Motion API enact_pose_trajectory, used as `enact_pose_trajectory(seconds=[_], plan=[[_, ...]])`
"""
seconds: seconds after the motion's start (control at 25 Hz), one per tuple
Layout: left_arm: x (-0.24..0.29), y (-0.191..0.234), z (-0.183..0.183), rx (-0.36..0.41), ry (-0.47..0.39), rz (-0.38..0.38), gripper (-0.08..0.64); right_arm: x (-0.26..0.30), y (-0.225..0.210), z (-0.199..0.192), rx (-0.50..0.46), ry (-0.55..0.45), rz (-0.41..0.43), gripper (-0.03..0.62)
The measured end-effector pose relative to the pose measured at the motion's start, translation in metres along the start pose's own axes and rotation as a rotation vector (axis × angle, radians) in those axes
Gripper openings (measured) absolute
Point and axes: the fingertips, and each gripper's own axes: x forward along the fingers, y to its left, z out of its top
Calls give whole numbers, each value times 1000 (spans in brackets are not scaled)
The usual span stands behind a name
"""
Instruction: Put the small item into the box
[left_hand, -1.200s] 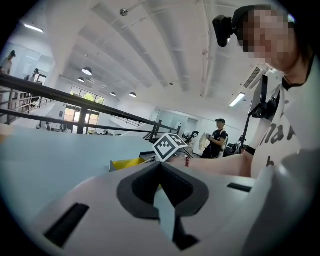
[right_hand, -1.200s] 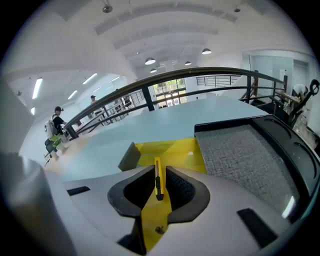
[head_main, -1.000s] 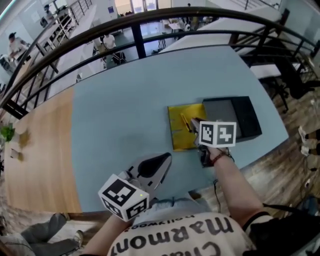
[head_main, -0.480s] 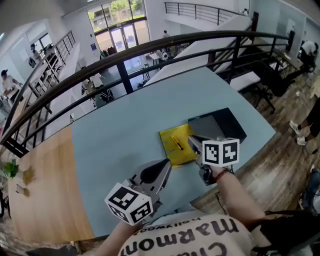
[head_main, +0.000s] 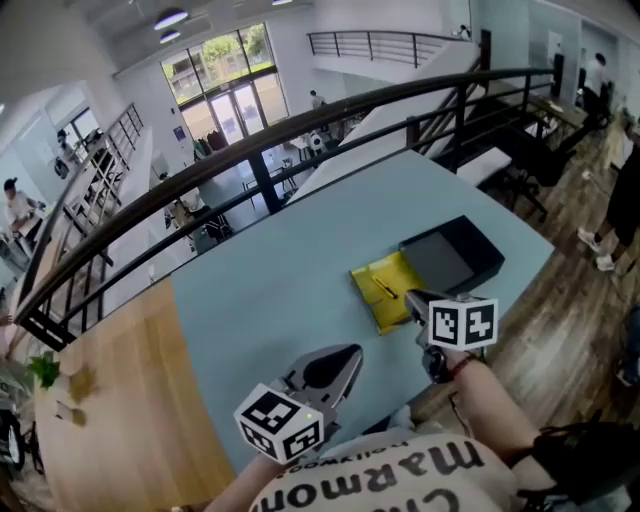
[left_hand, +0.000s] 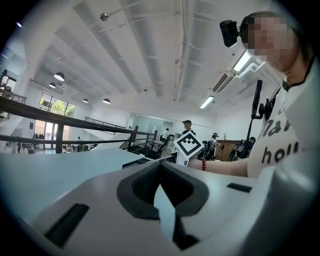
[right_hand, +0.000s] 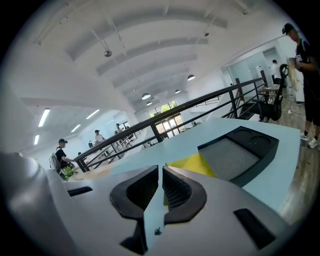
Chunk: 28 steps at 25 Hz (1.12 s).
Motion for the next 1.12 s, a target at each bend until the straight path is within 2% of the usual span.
enact_pose_trajectory(seconds=[0.32,0.52,0.76,1.12], plan=[[-56,-11,0,26,7,-67,2,-28,44,-55,31,21,-52,44],[-89,-11,0,36,17,-84,2,-39,60,-82,43,20,-98,40],[-113,-8,-10,30,24,-98,2,-44,73,-101,64,17,-128,38],[-130,3,-16,7,2,-100,2,-41,79,-107,21,29,-167,38]])
